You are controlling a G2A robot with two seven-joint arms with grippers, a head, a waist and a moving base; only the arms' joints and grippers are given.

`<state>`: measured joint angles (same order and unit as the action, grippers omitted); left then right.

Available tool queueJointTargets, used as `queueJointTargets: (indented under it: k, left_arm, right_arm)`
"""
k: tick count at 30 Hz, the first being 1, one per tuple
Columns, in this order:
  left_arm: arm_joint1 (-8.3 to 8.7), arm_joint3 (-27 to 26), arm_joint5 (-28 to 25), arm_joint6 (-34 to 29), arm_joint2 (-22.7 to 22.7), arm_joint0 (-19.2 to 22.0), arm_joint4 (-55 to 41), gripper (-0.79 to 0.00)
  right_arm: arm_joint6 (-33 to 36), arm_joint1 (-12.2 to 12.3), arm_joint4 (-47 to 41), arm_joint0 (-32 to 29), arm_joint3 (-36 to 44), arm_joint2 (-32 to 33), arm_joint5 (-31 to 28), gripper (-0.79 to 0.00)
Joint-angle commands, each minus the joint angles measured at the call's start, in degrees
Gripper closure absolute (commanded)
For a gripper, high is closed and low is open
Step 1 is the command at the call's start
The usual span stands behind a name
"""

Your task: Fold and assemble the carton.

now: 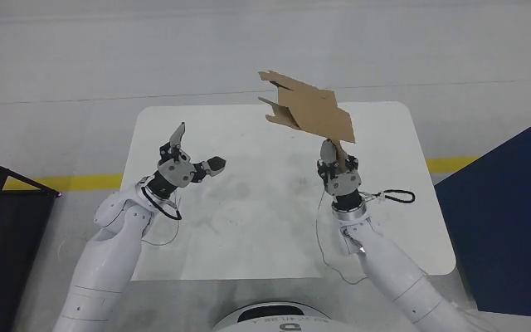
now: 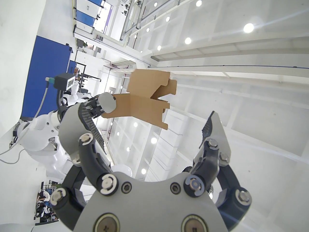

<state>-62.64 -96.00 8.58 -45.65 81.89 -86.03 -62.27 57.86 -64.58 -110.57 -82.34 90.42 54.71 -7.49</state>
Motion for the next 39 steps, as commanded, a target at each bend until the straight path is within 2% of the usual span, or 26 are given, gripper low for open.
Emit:
queueJointTargets:
  k: [1,4,6,8,13,22,24,28,31,36,39]
  left_arm:
    - [-0.01,-0.2,0.0,0.0,0.2,-0.1,0.1,-0.785]
    - [-0.06,-0.7,0.0,0.2,0.2,-0.2,0.2,-0.785]
    - [-0.09,-1.0,0.0,0.4,0.2,-0.3,0.4,-0.785]
    - [-0.11,-1.1,0.1,0.4,0.2,-0.4,0.6,-0.785]
    - [-0.19,-1.7,0.1,0.7,0.0,-1.0,1.2,-0.785]
    - [-0.41,-2.6,0.6,0.8,-2.3,-1.8,3.7,-0.785]
    - [-0.52,-2.9,0.7,1.1,-3.0,-1.3,4.1,-0.785]
    - [-0.66,-3.5,0.6,3.2,-3.0,0.7,5.0,-0.785]
    - [-0.61,-4.8,3.3,6.5,-3.5,2.8,8.2,-0.785]
    - [-0.36,-8.7,10.8,13.4,-5.4,7.7,17.9,-0.785]
    - [-0.65,-9.9,11.9,13.9,-6.8,9.8,17.1,-0.785]
  right_arm:
    - [0.8,-0.3,-5.4,1.2,-2.9,-0.4,11.8,0.000]
    - [1.4,-1.2,-7.9,1.9,-4.8,-2.7,19.1,0.000]
    - [1.6,-1.7,-5.5,2.9,-6.4,-3.7,19.2,0.000]
    - [2.1,-2.2,-5.8,3.3,-7.2,-5.0,22.2,0.000]
    - [2.5,-3.0,-1.9,4.6,-9.0,-4.7,18.7,0.000]
    - [2.3,-3.1,-2.5,4.4,-8.7,-4.8,19.3,0.000]
    - [0.6,-3.3,-8.6,3.6,-8.0,-4.8,26.3,0.000]
    - [-3.2,-3.6,-15.0,3.2,-9.7,-5.7,39.1,0.000]
    - [-5.1,-4.1,-15.9,3.8,-11.3,-6.4,41.9,0.000]
    - [-5.1,-4.7,-14.1,4.2,-11.8,-6.8,45.1,0.000]
    - [-3.0,-4.8,-14.0,3.7,-11.1,-5.9,49.3,0.000]
